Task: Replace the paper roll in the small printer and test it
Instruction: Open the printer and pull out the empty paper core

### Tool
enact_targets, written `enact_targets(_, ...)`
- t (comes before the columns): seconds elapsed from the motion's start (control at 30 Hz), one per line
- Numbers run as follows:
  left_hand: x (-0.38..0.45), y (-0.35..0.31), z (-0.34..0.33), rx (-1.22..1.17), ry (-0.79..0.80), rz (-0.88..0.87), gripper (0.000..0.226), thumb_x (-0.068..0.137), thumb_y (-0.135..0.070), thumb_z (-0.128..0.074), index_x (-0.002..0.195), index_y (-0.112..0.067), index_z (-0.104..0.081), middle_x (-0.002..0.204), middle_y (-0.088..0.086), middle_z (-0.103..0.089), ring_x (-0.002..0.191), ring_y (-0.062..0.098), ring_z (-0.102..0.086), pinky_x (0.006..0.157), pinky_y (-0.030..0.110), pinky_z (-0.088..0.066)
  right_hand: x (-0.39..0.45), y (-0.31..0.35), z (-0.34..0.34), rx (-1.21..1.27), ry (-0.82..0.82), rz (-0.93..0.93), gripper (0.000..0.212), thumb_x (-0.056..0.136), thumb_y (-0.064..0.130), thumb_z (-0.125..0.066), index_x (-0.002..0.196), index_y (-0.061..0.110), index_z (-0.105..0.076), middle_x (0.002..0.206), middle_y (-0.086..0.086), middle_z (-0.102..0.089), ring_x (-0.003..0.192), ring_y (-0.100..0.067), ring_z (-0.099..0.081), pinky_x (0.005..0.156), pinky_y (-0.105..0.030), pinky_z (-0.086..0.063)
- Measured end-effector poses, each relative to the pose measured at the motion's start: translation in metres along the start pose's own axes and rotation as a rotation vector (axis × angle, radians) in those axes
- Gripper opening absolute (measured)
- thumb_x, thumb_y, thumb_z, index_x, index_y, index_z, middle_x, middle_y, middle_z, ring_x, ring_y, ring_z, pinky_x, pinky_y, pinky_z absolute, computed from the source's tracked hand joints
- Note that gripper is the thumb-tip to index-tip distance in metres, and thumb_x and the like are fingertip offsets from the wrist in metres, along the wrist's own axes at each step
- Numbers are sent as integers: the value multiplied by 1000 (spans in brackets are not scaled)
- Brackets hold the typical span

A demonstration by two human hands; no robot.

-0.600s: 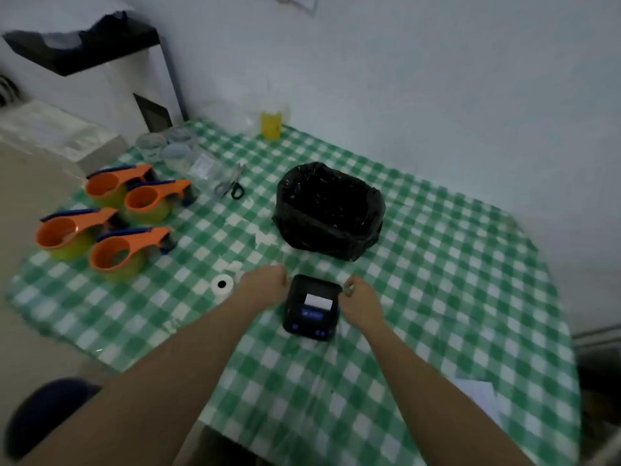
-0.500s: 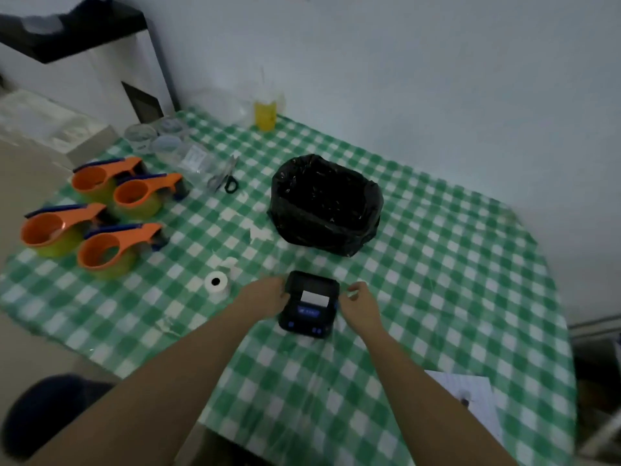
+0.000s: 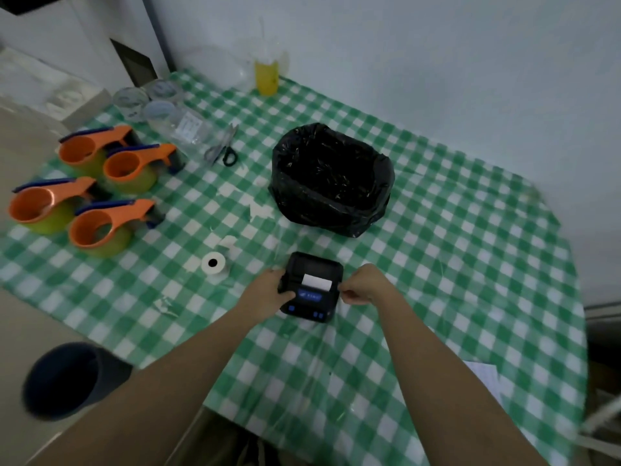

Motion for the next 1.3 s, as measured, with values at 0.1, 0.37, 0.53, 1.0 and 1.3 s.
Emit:
enact_targets(0.1, 0, 0, 3, -53, -24, 19, 46, 83, -15, -63, 125, -5, -49, 121, 12, -60, 104, 33, -62, 92, 43, -50, 1, -1, -2, -12, 32, 0, 49, 77, -9, -65, 47, 12, -32, 28, -2, -37, 22, -9, -44, 30, -14, -39)
enact_targets(0.37, -1, 1, 1, -93, -42, 19, 72, 84, -15, -63, 144, -11, -22, 131, 13, -57, 106, 30, -62, 90, 37, -48, -2, 0, -2, -67, -4, 52, 47, 77, -4, -63, 44, 14, -34, 28, 3, -41, 34, -14, -47, 49, -28, -47)
enact_targets(0.53, 0, 3, 2, -85, -42, 7, 70, 82, -16, -65, 142, -12, -27, 130, 13, -57, 107, 29, -62, 94, 48, -50, -30, 7, -1, -271, -280, 274, 24, 87, 22, -58, 96, 2, -67, 90, -15, -69, 81, -27, -63, 74, -34, -51)
enact_targets(1.0, 2, 1, 3, 82, 10, 12, 61, 88, -23, -56, 140, -10, -28, 138, 13, -50, 119, 29, -53, 99, 41, -45, -24, 23, -24, -230, -435, 365, 21, 88, 28, -61, 101, 13, -67, 113, -9, -51, 109, -27, -43, 94, -34, -38)
enact_targets(1.3, 1, -53, 74, -36, -234, -148, 36, 93, -19, -47, 128, -11, -50, 134, 9, -55, 114, 26, -57, 98, 39, -47, -100, 86, 36, 234, -404, 651, 12, 89, 21, -60, 86, 9, -63, 84, -6, -68, 79, -21, -63, 72, -35, -53)
Point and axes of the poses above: each hand's wrist, its own x-axis towards the middle knuckle, its own z-axis out of the back of the hand, y = z × x, the point moved 10 cm from there along x, towards the middle knuckle
